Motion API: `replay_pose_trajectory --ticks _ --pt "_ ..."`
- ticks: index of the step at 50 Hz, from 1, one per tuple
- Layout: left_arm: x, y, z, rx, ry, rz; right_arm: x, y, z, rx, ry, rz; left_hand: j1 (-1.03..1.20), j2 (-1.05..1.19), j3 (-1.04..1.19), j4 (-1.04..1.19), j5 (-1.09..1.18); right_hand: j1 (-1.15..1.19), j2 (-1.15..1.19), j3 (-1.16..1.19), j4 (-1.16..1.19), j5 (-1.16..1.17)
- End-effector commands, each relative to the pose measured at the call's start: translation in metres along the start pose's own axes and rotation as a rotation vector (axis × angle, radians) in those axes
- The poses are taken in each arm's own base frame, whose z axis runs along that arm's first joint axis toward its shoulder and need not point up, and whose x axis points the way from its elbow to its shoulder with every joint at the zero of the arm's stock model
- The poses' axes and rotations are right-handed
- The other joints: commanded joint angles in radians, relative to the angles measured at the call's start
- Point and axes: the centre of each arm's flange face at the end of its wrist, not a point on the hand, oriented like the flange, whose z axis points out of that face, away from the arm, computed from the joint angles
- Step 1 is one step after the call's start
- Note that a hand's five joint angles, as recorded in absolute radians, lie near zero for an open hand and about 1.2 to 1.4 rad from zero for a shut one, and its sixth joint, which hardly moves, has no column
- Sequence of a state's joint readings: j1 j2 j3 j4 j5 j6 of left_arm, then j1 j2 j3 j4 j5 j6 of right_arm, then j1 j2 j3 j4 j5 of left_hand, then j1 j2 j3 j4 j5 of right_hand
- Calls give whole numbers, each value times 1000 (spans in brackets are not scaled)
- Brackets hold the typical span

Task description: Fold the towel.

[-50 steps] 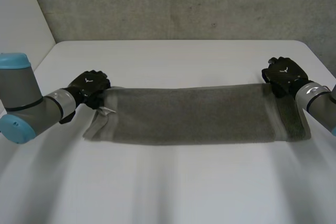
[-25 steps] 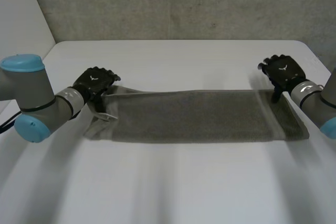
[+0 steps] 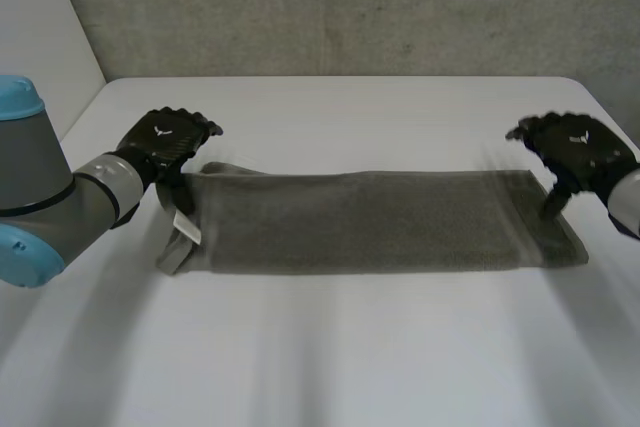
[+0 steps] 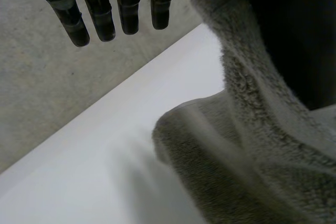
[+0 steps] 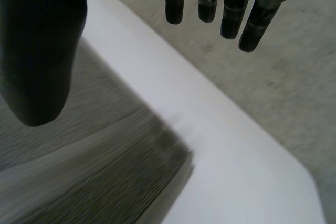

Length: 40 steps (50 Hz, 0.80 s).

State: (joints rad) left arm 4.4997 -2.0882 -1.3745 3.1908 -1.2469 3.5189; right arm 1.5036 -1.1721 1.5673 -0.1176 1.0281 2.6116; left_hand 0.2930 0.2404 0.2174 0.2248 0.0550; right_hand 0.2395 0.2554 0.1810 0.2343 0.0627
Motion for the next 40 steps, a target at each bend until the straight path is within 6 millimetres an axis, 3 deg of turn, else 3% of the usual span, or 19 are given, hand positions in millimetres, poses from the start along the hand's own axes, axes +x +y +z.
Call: replay_pose_trajectory --ticks 1,2,3,5,6,7,9,10,11,12,13,21,31,37,40 --pt "0 3 6 19 59 -39 -2 33 -23 -86 -48 -23 61 114 -43 -50 125 -19 -35 -7 -60 -17" --pt "0 7 11 18 71 -43 -2 33 -23 -86 -48 -23 364 416 -43 -50 427 -19 -35 -7 -60 -17" --pt "0 8 11 18 71 -43 -2 37 -24 -95 -49 -28 367 419 -43 -50 430 -19 -35 -7 -60 -17" --pt "1 16 21 11 89 -52 0 39 -25 -103 -43 -34 956 1009 -43 -50 1020 -22 -38 -7 -60 -20" --pt "1 16 21 11 89 -52 3 41 -26 -109 -35 -34 960 1012 -43 -50 1023 -25 -41 -7 -60 -23" --pt "1 18 25 6 95 -58 3 43 -26 -115 -32 -32 1102 1154 -43 -50 1165 -25 -41 -7 -60 -23" --pt "2 20 28 6 105 -68 4 45 -26 -120 -31 -32 1068 1121 -43 -50 1132 -28 -44 -7 -60 -26" --pt "2 20 30 9 113 -89 4 45 -26 -121 -31 -29 682 734 -43 -50 745 -34 -50 -7 -60 -32" --pt "2 20 30 9 113 -89 4 45 -26 -121 -31 -29 678 731 -43 -50 741 -34 -50 -7 -60 -32" --pt "2 19 30 9 124 -119 3 46 -26 -121 -37 -20 -17 36 -43 -50 47 -40 -56 -7 -60 -38" --pt "1 19 30 4 130 -164 3 46 -26 -121 -37 -20 -67 -15 -43 -50 -4 -40 -56 -7 -60 -38" --pt "-1 18 28 -3 139 -295 -6 63 -21 -139 -60 -7 -118 -66 -43 -50 -55 10 -6 -7 -60 12" --pt "-7 5 17 18 134 -345 -4 78 -8 -134 -50 -20 -118 -66 -43 -50 -55 450 434 -7 -60 452" --pt "-12 3 15 27 177 -455 0 85 -3 -143 -47 -25 -112 -59 -43 -50 -49 456 440 -7 -60 458" --pt "-13 -1 15 39 229 -517 1 86 -2 -146 -45 -35 40 92 -43 -50 103 456 440 -7 -60 458"
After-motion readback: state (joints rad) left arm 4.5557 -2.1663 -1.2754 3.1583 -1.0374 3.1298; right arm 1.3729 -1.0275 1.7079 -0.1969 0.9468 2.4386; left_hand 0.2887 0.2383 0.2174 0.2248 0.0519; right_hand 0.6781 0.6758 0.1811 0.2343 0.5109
